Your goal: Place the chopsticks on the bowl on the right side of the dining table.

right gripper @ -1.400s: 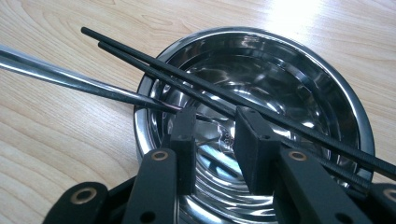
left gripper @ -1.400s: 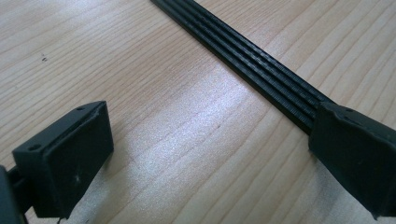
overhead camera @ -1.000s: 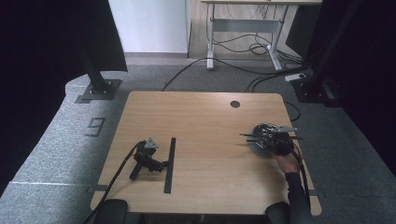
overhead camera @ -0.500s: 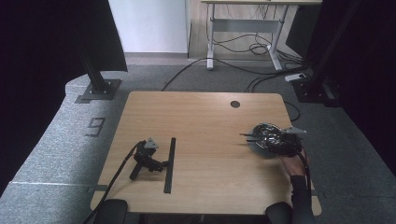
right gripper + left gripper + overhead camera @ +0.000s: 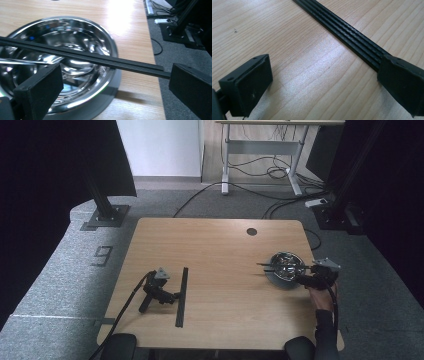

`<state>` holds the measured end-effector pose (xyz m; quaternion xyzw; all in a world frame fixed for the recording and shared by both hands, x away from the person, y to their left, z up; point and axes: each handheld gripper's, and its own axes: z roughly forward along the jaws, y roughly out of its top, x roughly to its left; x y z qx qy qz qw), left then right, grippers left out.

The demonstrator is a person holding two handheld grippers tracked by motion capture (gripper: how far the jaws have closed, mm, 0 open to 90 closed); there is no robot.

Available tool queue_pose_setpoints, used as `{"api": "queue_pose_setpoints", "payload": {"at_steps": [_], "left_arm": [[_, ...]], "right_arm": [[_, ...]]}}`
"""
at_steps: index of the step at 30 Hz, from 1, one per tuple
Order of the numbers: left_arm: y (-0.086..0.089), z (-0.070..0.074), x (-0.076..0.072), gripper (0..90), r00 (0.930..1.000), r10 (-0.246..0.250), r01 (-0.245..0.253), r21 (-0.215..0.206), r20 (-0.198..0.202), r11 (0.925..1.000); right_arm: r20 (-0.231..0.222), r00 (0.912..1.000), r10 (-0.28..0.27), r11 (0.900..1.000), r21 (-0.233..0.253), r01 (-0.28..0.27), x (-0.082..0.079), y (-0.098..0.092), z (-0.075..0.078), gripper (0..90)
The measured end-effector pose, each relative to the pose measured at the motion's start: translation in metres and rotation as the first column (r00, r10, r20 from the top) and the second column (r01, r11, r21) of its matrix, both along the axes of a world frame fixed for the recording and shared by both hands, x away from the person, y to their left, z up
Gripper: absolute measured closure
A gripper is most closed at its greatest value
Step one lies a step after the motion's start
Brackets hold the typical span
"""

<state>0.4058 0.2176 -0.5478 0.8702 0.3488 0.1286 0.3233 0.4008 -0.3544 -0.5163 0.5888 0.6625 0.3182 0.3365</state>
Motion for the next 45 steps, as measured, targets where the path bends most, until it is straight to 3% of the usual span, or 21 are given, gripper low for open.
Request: {"api": "queue_pose_setpoints", "payload": {"at_steps": [13,19,31,41,45], "left_arm": [[0.0,0.0,0.0,0.0,1.0,0.0,0.0,0.0,0.0,1.0],[0.0,0.0,0.0,0.0,1.0,0.0,0.0,0.0,0.0,1.0],[0.0,0.0,0.0,0.0,1.0,0.0,0.0,0.0,0.0,1.0],[0.0,0.0,0.0,0.0,1.0,0.0,0.0,0.0,0.0,1.0],[0.0,0.0,0.0,0.0,1.0,0.0,0.0,0.0,0.0,1.0]], "right_arm": [[0.028,0.9991,-0.033,0.998,0.06,0.031,0.002,-0.019,-0.012,0.0],[0.027,0.9987,-0.043,0.998,0.046,0.042,0.004,-0.023,-0.014,0.0],[0.024,0.999,-0.039,0.992,0.121,0.036,0.008,-0.033,-0.018,0.0],[0.013,0.9999,-0.01,0.994,0.106,0.009,0.009,-0.027,-0.019,0.3],[0.022,0.9992,-0.033,0.994,0.101,0.03,0.007,-0.029,-0.018,0.0]]}}
